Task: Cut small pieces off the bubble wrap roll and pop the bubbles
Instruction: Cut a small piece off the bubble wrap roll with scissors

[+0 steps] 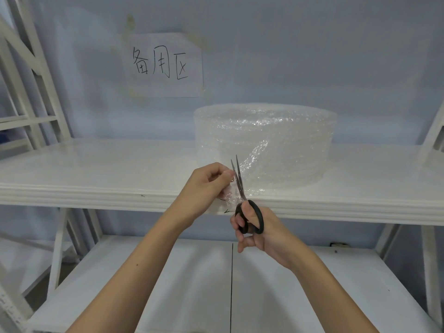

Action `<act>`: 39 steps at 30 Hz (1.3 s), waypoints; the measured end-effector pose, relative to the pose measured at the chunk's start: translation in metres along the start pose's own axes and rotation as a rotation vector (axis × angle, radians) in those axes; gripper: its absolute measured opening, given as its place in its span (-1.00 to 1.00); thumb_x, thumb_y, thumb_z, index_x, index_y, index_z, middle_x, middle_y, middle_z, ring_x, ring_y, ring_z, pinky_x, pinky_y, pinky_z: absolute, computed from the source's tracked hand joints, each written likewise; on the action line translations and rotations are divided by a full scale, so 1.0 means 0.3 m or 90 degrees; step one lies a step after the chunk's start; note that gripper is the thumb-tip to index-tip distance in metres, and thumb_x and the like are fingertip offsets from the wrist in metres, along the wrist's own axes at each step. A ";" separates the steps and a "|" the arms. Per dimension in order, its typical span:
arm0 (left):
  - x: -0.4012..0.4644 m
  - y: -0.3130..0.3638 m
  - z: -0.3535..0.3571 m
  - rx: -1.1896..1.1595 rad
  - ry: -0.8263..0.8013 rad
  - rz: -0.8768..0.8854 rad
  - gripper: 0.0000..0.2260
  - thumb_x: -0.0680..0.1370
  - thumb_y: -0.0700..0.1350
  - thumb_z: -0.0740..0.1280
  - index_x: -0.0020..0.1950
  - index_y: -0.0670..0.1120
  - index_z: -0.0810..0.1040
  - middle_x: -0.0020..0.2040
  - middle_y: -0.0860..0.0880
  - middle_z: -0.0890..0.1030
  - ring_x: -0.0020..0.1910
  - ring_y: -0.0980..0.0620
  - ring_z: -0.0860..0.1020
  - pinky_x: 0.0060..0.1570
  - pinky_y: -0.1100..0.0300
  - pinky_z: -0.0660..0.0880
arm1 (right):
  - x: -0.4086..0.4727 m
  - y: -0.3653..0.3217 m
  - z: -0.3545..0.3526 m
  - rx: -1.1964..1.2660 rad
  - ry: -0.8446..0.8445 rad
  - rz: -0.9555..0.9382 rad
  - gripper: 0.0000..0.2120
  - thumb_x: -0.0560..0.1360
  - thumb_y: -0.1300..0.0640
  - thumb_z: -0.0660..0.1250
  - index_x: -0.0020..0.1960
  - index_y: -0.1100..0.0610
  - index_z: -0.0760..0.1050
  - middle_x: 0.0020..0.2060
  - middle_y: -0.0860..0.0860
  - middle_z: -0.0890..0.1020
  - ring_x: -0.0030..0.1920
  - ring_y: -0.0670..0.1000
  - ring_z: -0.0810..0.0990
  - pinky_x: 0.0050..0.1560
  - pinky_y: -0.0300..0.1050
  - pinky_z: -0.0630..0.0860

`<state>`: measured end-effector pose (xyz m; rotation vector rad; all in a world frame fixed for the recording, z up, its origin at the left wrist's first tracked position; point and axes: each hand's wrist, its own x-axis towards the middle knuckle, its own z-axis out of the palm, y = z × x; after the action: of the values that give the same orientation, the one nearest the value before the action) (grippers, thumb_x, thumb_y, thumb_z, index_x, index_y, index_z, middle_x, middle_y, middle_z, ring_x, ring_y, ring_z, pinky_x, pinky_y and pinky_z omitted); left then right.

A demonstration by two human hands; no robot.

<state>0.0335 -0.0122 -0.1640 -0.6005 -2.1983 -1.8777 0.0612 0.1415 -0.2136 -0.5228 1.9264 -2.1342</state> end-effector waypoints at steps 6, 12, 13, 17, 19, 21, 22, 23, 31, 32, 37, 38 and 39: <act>-0.007 -0.019 0.007 0.015 -0.022 -0.013 -0.82 0.61 -0.15 0.28 -0.18 -0.10 0.57 -0.28 -0.04 0.47 -0.32 0.07 0.41 -0.24 0.27 0.42 | 0.014 -0.025 -0.003 -0.013 0.011 -0.003 -0.57 0.42 -0.21 0.29 -0.33 0.16 0.41 -0.34 0.05 0.44 -0.41 0.02 0.42 -0.36 -0.09 0.55; -0.010 -0.009 0.004 -0.004 -0.030 0.005 -0.78 0.62 -0.22 0.26 -0.23 -0.13 0.53 -0.39 0.06 0.47 -0.44 0.17 0.44 -0.34 0.36 0.41 | 0.013 -0.040 0.007 -0.039 0.030 -0.030 -0.63 0.33 -0.22 0.34 -0.49 0.01 0.52 -0.37 0.06 0.41 -0.46 -0.01 0.38 -0.45 -0.16 0.50; -0.011 -0.010 0.003 -0.008 -0.032 0.005 -0.77 0.62 -0.23 0.26 -0.24 -0.12 0.52 -0.40 0.07 0.47 -0.45 0.17 0.44 -0.34 0.36 0.41 | 0.014 -0.041 0.006 -0.040 0.032 -0.031 -0.62 0.33 -0.22 0.34 -0.49 0.03 0.49 -0.38 0.07 0.42 -0.47 -0.01 0.38 -0.46 -0.16 0.49; -0.022 -0.013 0.004 -0.028 -0.074 0.001 -0.76 0.63 -0.27 0.24 -0.23 -0.14 0.52 -0.41 0.02 0.56 -0.43 0.05 0.54 -0.30 0.26 0.48 | 0.028 -0.046 0.003 -0.018 0.036 -0.031 -0.53 0.45 -0.19 0.36 -0.37 0.17 0.39 -0.39 0.07 0.44 -0.47 0.00 0.38 -0.47 -0.13 0.50; -0.030 -0.014 0.006 -0.043 -0.097 0.002 -0.78 0.62 -0.31 0.22 -0.21 -0.18 0.52 -0.43 -0.02 0.59 -0.45 -0.01 0.58 -0.31 0.24 0.51 | 0.035 -0.053 0.005 -0.017 0.032 -0.034 -0.54 0.46 -0.18 0.33 -0.35 0.19 0.38 -0.38 0.07 0.43 -0.46 0.00 0.37 -0.46 -0.12 0.51; -0.032 -0.018 0.005 -0.044 -0.102 0.005 -0.81 0.60 -0.36 0.22 -0.19 -0.20 0.51 -0.44 -0.03 0.59 -0.45 -0.02 0.59 -0.31 0.25 0.51 | 0.040 -0.057 0.006 -0.018 0.038 -0.036 -0.58 0.39 -0.18 0.32 -0.36 0.17 0.41 -0.39 0.07 0.42 -0.47 0.01 0.37 -0.47 -0.12 0.50; -0.031 -0.020 0.004 -0.042 -0.104 0.007 -0.81 0.59 -0.37 0.23 -0.19 -0.21 0.51 -0.43 -0.03 0.60 -0.44 -0.02 0.59 -0.31 0.25 0.51 | 0.042 -0.059 0.006 -0.021 0.042 -0.037 -0.59 0.37 -0.19 0.32 -0.38 0.16 0.43 -0.40 0.07 0.43 -0.47 0.00 0.36 -0.48 -0.13 0.50; -0.029 -0.024 0.002 -0.037 -0.105 0.008 -0.82 0.58 -0.37 0.23 -0.19 -0.21 0.52 -0.42 -0.03 0.61 -0.42 -0.03 0.59 -0.30 0.25 0.51 | 0.043 -0.058 0.005 -0.024 0.045 -0.037 -0.59 0.35 -0.20 0.33 -0.40 0.14 0.44 -0.41 0.06 0.43 -0.48 0.00 0.36 -0.48 -0.13 0.49; -0.026 -0.047 -0.009 -0.016 -0.109 0.010 -0.89 0.58 -0.33 0.27 -0.06 -0.38 0.53 -0.33 -0.06 0.64 -0.35 0.01 0.57 -0.22 0.20 0.50 | 0.054 -0.087 0.006 -0.039 0.051 -0.031 -0.55 0.28 -0.24 0.36 -0.42 0.16 0.42 -0.43 0.07 0.45 -0.50 0.00 0.36 -0.50 -0.14 0.48; -0.025 -0.045 -0.010 -0.012 -0.107 0.011 -0.89 0.58 -0.33 0.27 -0.05 -0.39 0.53 -0.31 -0.06 0.64 -0.34 0.02 0.57 -0.22 0.20 0.50 | 0.056 -0.091 0.006 -0.043 0.056 -0.030 -0.55 0.26 -0.25 0.37 -0.45 0.14 0.43 -0.43 0.07 0.44 -0.50 0.00 0.36 -0.51 -0.14 0.48; -0.027 -0.047 -0.016 -0.006 -0.080 -0.004 -0.80 0.62 -0.24 0.26 -0.06 -0.38 0.53 -0.26 -0.14 0.61 -0.30 0.00 0.53 -0.26 0.28 0.48 | 0.061 -0.106 0.012 -0.057 0.059 -0.028 -0.52 0.27 -0.27 0.36 -0.41 0.17 0.41 -0.46 0.05 0.45 -0.50 0.00 0.37 -0.49 -0.14 0.49; -0.029 -0.047 -0.015 -0.008 -0.078 -0.005 -0.79 0.62 -0.22 0.26 -0.08 -0.37 0.53 -0.26 -0.14 0.60 -0.29 -0.02 0.52 -0.24 0.26 0.50 | 0.062 -0.111 0.015 -0.057 0.059 -0.025 -0.50 0.27 -0.27 0.35 -0.38 0.20 0.41 -0.47 0.06 0.45 -0.50 0.00 0.38 -0.49 -0.14 0.50; -0.030 -0.047 -0.014 -0.013 -0.080 -0.007 -0.78 0.63 -0.22 0.25 -0.11 -0.36 0.53 -0.28 -0.11 0.60 -0.29 -0.02 0.51 -0.21 0.22 0.52 | 0.065 -0.115 0.017 -0.060 0.060 -0.024 -0.48 0.27 -0.28 0.34 -0.36 0.21 0.41 -0.47 0.08 0.45 -0.49 0.01 0.39 -0.47 -0.13 0.50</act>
<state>0.0353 -0.0194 -0.1794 -0.7297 -2.2659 -1.9186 0.0479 0.1332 -0.1767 -0.4876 2.0912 -2.1349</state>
